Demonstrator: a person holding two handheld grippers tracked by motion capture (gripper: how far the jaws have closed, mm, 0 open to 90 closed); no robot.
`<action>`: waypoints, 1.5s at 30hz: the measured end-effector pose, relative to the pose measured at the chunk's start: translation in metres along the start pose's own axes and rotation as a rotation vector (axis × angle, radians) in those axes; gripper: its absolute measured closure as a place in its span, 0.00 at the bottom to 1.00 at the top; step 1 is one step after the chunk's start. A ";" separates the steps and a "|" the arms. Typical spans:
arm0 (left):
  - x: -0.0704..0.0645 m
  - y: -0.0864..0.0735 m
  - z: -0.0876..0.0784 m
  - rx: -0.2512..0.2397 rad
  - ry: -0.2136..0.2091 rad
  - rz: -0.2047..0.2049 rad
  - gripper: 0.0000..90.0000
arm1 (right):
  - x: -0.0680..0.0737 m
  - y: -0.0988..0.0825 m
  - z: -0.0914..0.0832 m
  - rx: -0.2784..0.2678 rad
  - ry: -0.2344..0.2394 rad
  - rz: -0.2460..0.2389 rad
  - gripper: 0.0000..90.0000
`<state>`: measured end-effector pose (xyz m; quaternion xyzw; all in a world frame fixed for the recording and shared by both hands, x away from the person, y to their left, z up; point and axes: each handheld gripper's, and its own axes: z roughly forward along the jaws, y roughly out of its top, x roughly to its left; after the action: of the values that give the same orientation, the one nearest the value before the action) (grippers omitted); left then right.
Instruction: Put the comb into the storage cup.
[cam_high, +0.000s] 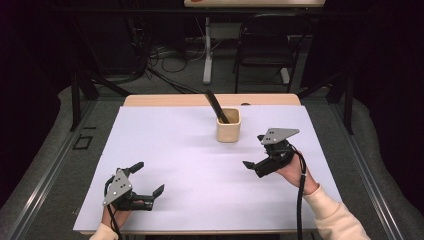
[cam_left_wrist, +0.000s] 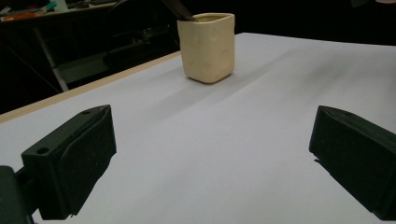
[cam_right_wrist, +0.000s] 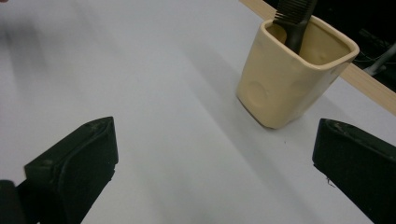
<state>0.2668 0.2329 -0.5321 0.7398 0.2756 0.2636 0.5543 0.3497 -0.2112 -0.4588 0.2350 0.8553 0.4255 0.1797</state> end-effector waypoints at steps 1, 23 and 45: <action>0.000 0.000 0.000 0.002 0.000 0.000 0.00 | 0.002 -0.002 -0.001 -0.005 -0.006 0.001 0.00; 0.000 0.000 0.001 0.008 0.003 0.000 0.00 | 0.031 -0.050 -0.015 -0.035 -0.071 0.008 0.00; -0.001 -0.001 0.002 0.014 0.005 0.001 0.00 | 0.056 -0.082 -0.034 -0.090 -0.139 -0.025 0.00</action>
<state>0.2676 0.2316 -0.5334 0.7432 0.2784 0.2637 0.5482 0.2661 -0.2453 -0.5120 0.2450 0.8236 0.4440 0.2541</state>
